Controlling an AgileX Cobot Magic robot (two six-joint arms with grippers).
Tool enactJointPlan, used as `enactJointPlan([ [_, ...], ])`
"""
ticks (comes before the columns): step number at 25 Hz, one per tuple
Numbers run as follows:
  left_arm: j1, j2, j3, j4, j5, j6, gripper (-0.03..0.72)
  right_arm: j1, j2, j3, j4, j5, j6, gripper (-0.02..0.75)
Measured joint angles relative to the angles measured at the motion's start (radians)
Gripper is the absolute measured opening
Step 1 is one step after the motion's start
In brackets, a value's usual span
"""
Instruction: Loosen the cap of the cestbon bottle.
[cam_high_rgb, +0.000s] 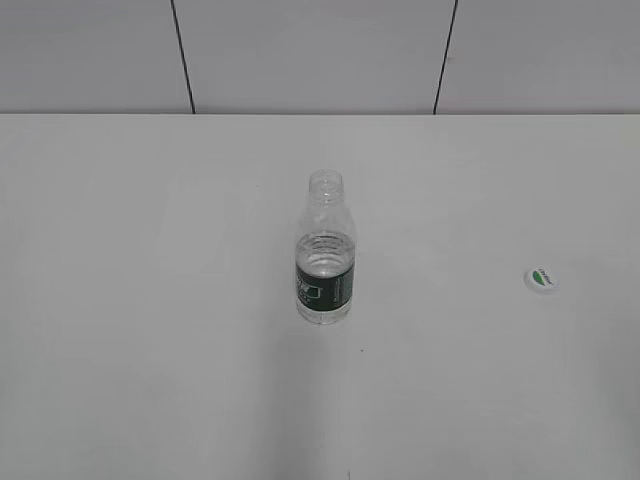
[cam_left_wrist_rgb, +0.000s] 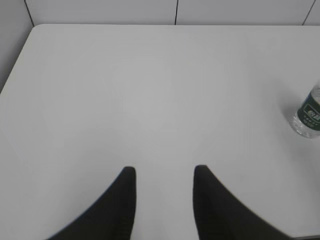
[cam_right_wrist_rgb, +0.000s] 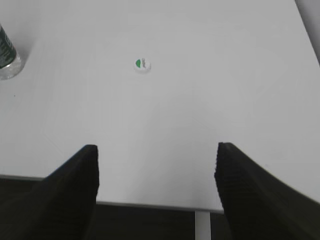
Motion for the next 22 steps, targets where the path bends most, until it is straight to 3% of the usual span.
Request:
enactJointPlan([
  [12, 0.006, 0.0, 0.012, -0.003, -0.019, 0.001, 0.237, 0.0, 0.0, 0.021, -0.006, -0.049, 0.008, 0.559],
  [22, 0.142, 0.0, 0.012, -0.005, -0.019, 0.001, 0.237, 0.0, 0.0, 0.021, -0.006, -0.05, 0.01, 0.559],
])
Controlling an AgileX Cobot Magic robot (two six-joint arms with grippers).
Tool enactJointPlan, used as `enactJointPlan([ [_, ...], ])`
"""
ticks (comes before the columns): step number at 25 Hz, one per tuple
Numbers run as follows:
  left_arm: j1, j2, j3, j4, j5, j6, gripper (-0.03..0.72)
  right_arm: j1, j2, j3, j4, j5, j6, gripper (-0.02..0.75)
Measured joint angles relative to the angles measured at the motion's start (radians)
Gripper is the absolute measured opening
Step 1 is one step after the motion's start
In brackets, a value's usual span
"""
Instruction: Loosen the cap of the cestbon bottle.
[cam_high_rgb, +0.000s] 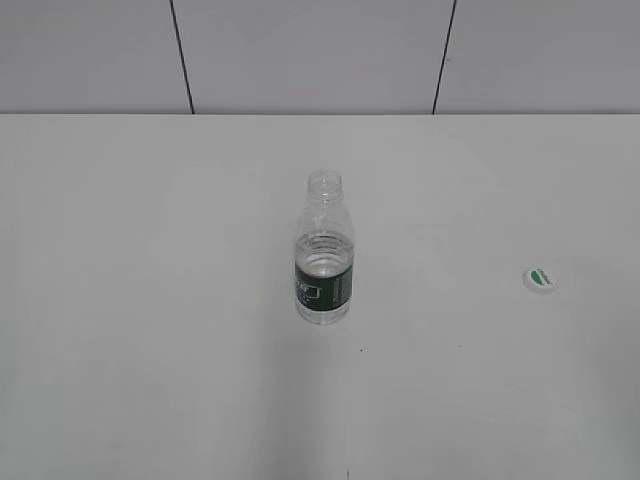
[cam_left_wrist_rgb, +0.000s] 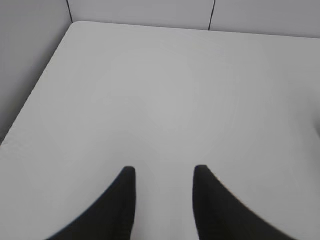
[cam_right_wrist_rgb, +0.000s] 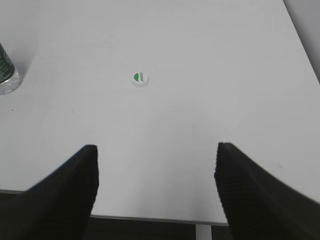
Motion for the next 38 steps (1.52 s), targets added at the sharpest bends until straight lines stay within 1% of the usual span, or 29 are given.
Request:
enactJointPlan([
  [11, 0.004, 0.0, 0.002, -0.003, 0.0, 0.001, 0.238, 0.0, 0.0, 0.0, 0.0, -0.002, 0.0, 0.559],
  [13, 0.004, 0.0, 0.003, -0.012, 0.0, 0.018, 0.238, 0.0, 0.0, 0.0, 0.0, -0.002, 0.001, 0.559],
  [18, 0.004, 0.0, 0.005, -0.074, -0.002, 0.103, 0.238, 0.0, 0.0, 0.0, 0.0, -0.003, 0.001, 0.559],
  [23, 0.004, 0.0, 0.005, -0.087, -0.004, 0.12, 0.238, -0.002, 0.0, 0.0, 0.0, -0.003, 0.001, 0.559],
  [30, 0.004, 0.0, 0.005, -0.088, -0.004, 0.122, 0.24, -0.077, 0.0, 0.0, 0.0, -0.003, 0.001, 0.559],
  [38, 0.004, 0.0, 0.005, -0.087, -0.005, 0.123, 0.24, -0.088, 0.0, 0.0, 0.0, -0.003, 0.001, 0.559],
])
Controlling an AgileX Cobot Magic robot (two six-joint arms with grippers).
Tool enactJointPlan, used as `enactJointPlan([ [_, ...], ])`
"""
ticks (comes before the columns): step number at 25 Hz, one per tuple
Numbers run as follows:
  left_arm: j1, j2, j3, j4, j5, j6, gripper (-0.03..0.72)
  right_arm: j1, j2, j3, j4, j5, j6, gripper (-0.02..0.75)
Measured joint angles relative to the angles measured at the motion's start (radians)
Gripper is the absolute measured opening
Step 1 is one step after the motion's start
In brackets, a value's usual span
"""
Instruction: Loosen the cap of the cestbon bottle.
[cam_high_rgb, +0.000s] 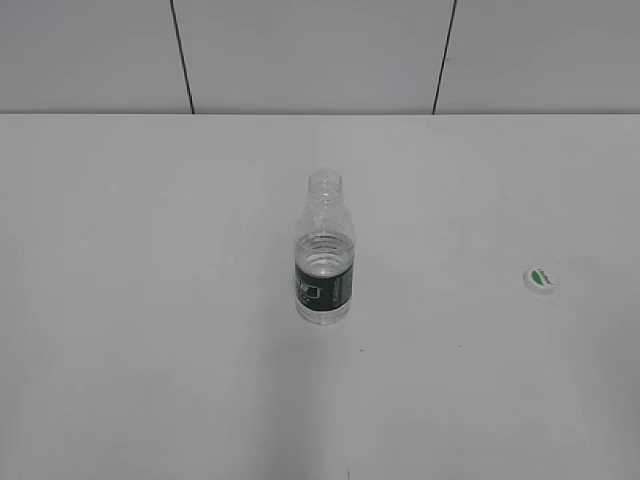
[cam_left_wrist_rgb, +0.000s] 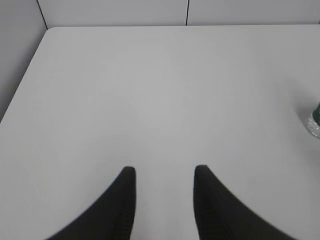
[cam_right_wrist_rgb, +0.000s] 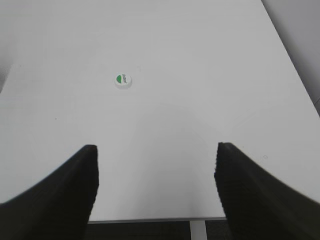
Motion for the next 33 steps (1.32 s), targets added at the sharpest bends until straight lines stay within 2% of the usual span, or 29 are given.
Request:
enactJointPlan([
  [33, 0.0, 0.0, 0.0, 0.0, 0.0, 0.0, 0.241, 0.0, 0.0, 0.0, 0.0, -0.001, 0.0, 0.559],
])
